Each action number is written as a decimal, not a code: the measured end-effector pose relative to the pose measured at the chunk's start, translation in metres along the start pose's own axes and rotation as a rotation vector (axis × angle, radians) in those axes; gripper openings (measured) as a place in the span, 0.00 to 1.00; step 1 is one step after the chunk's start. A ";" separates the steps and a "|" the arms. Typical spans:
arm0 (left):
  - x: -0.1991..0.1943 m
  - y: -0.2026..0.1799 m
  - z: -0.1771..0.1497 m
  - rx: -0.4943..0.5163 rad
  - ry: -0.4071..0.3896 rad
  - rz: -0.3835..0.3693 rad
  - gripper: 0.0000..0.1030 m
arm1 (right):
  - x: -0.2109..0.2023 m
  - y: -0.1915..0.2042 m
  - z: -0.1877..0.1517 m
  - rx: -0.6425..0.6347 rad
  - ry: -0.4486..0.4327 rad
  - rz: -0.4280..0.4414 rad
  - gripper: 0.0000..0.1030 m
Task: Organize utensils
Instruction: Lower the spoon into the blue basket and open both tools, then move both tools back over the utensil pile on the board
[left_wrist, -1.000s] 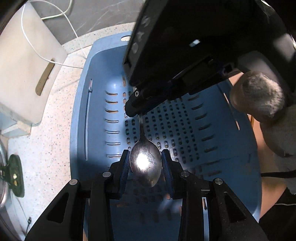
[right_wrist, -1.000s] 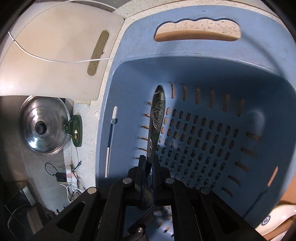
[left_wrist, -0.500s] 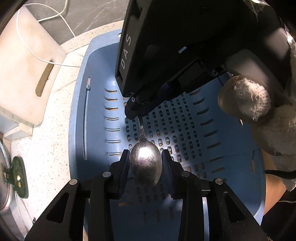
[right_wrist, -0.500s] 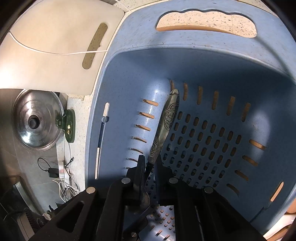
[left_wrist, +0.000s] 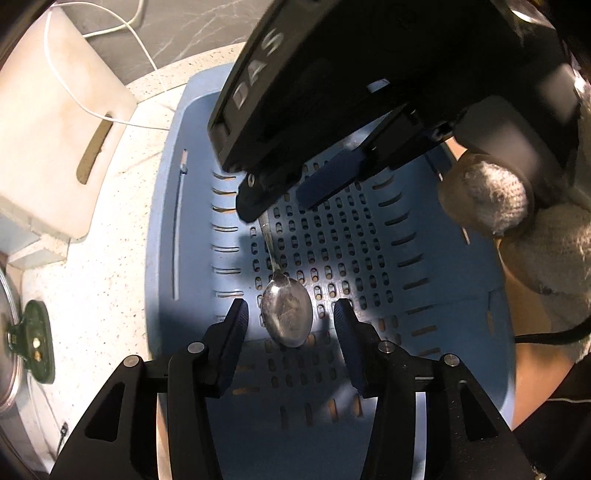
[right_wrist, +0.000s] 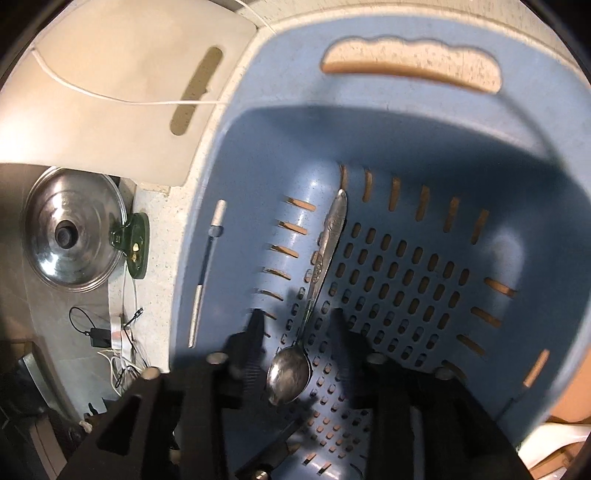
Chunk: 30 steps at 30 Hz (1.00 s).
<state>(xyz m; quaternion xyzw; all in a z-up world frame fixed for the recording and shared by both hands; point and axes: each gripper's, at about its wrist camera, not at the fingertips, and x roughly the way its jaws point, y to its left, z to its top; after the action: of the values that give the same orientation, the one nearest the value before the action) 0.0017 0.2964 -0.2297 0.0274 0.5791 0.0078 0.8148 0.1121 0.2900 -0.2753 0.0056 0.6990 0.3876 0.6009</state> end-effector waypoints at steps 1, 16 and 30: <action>-0.002 0.003 0.000 -0.001 -0.004 0.002 0.46 | -0.005 0.001 -0.001 -0.010 -0.010 -0.003 0.38; -0.091 -0.015 -0.011 -0.138 -0.235 -0.124 0.46 | -0.178 -0.053 -0.095 -0.141 -0.348 -0.091 0.38; -0.095 -0.147 -0.007 -0.018 -0.283 -0.230 0.46 | -0.286 -0.168 -0.222 -0.180 -0.592 -0.210 0.72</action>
<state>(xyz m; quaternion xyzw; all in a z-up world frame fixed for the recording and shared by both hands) -0.0395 0.1453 -0.1500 -0.0454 0.4579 -0.0842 0.8839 0.0814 -0.0818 -0.1339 -0.0072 0.4536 0.3656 0.8127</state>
